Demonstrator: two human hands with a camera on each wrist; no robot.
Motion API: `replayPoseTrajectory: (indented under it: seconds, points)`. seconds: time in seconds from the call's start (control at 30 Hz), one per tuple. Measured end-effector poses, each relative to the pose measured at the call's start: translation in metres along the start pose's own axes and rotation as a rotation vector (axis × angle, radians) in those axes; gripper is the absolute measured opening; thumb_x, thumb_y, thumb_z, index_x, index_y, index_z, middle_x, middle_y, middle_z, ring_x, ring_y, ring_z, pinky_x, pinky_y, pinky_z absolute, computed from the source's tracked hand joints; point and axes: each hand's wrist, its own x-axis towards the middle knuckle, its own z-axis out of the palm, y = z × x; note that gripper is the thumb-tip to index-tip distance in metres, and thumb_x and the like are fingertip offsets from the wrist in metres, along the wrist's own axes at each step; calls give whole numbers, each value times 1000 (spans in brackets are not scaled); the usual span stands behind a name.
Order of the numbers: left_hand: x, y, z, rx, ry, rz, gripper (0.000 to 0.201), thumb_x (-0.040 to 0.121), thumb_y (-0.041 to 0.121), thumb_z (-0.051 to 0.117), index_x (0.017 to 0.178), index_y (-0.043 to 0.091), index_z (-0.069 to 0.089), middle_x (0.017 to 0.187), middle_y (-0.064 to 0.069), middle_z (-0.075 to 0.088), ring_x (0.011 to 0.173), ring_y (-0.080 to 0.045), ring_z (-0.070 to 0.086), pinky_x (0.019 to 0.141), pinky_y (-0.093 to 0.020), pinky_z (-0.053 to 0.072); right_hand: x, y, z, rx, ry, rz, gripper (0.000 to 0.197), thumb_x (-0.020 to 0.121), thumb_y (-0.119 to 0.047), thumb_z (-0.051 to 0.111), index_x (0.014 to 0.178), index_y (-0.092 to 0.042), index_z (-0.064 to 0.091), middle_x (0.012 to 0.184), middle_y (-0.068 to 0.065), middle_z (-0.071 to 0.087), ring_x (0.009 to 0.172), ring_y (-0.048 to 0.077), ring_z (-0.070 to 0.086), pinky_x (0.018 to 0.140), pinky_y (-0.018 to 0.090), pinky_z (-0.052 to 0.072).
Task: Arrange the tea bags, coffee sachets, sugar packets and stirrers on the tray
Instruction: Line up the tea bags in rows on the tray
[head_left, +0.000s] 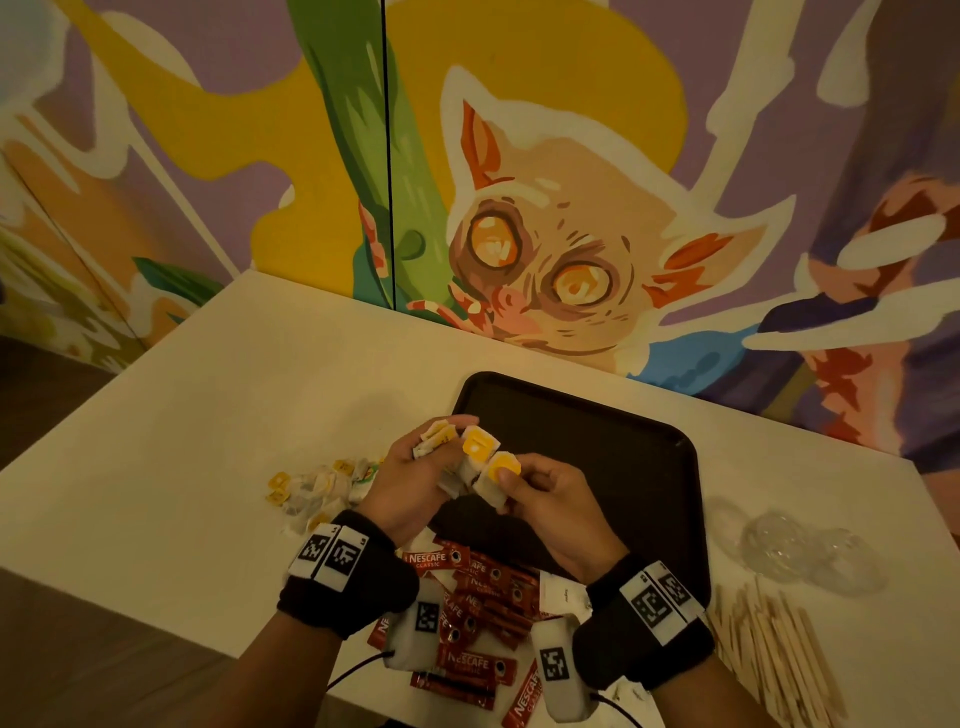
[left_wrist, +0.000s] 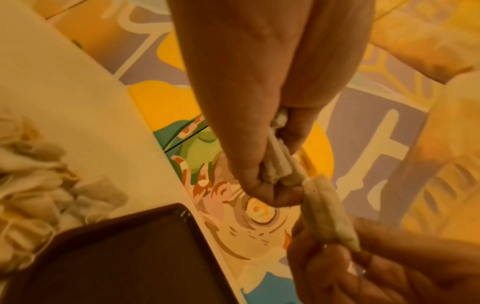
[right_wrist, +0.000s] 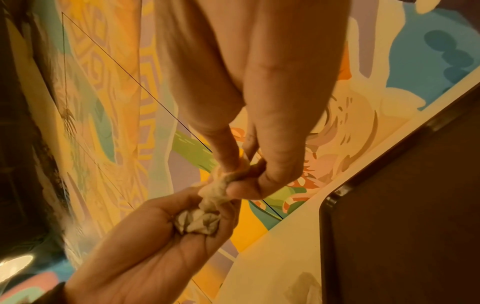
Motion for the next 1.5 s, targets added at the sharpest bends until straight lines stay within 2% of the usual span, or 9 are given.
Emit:
replayPoseTrajectory:
  seconds: [0.1,0.23,0.57,0.8,1.0,1.1,1.23,1.4,1.5]
  points:
    - [1,1,-2,-215,14,-129,34,90,-3,46,117,9,63,101,-14,69,93,-28,66,81,-45,54,3,-5,-5,-51,-4,-14,20,95,-8,59,112,-8,69,111,8,70,101,22,67,73,26,56]
    - [3,0,-1,-393,47,-205,41,80,17,59,120,9,60,106,-13,61,96,-27,59,79,-38,50,12,-14,-12,-185,22,-81,20,89,-9,68,108,-12,69,104,6,70,91,15,68,66,22,57]
    - [40,4,-7,330,17,7,14,87,20,68,96,10,73,88,-11,70,77,-18,63,55,-26,46,64,-14,-15,-241,-26,-133,11,81,-13,78,89,-16,72,83,-1,70,73,10,64,61,22,52]
    - [83,9,-11,391,168,66,9,89,16,67,93,12,75,81,-12,70,64,-15,59,50,-26,44,128,6,-9,-340,-34,-88,9,89,-18,71,92,-9,71,94,10,69,75,11,65,60,22,52]
    - [96,1,-29,316,308,7,12,93,13,60,96,11,72,75,0,67,55,-4,60,50,-19,50,200,24,-24,-459,239,94,10,88,-28,72,95,-20,69,95,0,70,57,6,63,54,16,47]
    - [96,-5,-38,340,292,-18,12,93,12,60,96,12,72,86,-7,70,59,1,63,55,-18,53,231,37,-30,-507,285,182,21,89,-26,72,106,-14,70,96,3,70,67,11,65,56,18,52]
    - [96,-15,-48,338,294,-40,13,92,6,60,94,6,73,87,-12,70,61,-3,64,55,-19,53,263,53,-30,-612,278,229,28,87,-26,73,111,-12,72,109,6,71,103,21,66,94,33,53]
    - [97,-21,-56,357,302,-56,12,91,5,61,91,5,73,84,-18,69,58,-9,61,53,-22,52,289,62,-28,-680,367,295,25,89,-20,71,113,-15,73,121,11,66,116,28,59,91,27,48]
    - [98,-24,-59,361,307,-63,13,91,5,61,89,8,73,83,-15,70,61,-11,63,54,-21,53,296,66,-26,-677,383,313,18,86,-11,70,103,-12,75,114,16,69,115,34,59,96,36,52]
